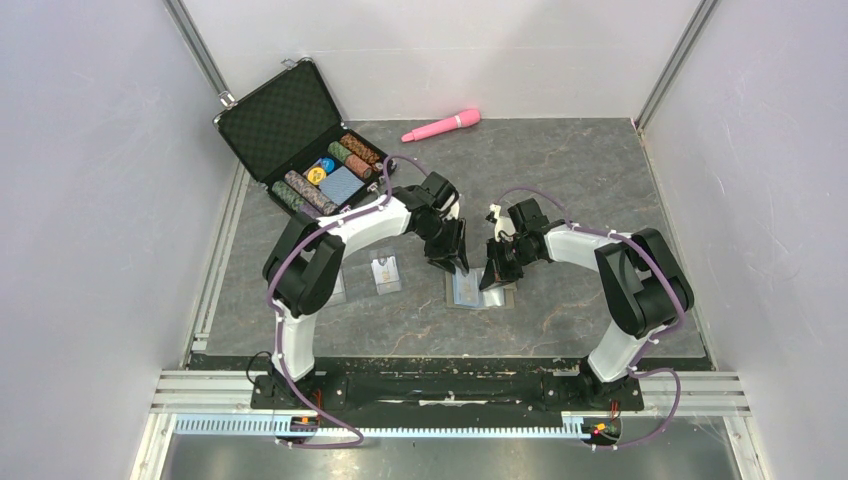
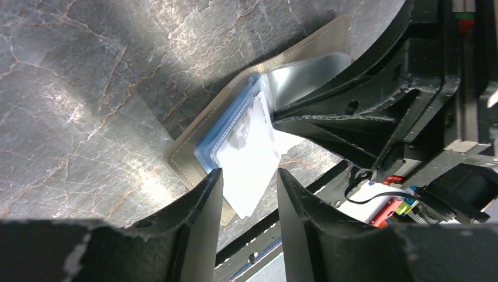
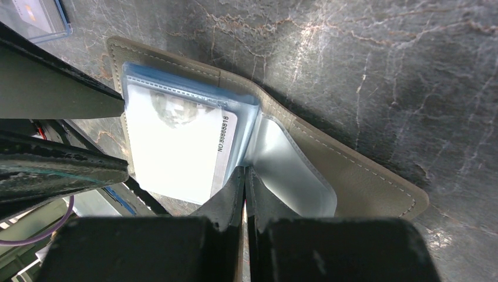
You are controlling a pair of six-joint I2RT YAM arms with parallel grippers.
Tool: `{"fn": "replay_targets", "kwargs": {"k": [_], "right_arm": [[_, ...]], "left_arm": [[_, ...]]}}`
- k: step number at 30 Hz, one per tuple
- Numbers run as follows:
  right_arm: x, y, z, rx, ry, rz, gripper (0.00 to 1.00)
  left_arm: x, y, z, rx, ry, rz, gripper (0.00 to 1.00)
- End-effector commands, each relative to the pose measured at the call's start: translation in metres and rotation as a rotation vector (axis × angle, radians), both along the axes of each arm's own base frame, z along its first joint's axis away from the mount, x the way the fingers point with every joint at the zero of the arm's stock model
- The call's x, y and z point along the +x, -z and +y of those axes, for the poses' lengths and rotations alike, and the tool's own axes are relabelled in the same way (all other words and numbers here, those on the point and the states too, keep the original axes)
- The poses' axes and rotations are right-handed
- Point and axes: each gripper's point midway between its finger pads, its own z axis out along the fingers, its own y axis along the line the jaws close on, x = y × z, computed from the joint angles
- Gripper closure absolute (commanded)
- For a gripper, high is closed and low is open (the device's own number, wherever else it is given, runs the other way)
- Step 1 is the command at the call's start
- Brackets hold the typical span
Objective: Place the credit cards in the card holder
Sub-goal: Turn over the card slot in the card holder.
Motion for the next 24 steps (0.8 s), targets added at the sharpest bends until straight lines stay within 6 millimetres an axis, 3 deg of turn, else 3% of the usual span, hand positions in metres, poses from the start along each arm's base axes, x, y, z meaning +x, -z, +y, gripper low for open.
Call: {"fn": "replay_targets", "kwargs": {"k": [1,16,24], "right_arm": [[-0.009,0.018,-0.008,-0.058,-0.016,0.019,1.00],[-0.010,0.018,-0.007,-0.056,-0.018,0.019,1.00],[-0.012,0.018,-0.008,-0.055,-0.018,0.019,1.00]], "left_arm": [[0.003,-0.002,0.001,0.036,0.028,-0.043,0.54],[0.003,-0.003,0.002,0.081,0.061,-0.074,0.53],[0.001,-0.012,-0.009,0.051,0.078,-0.093,0.69]]}}
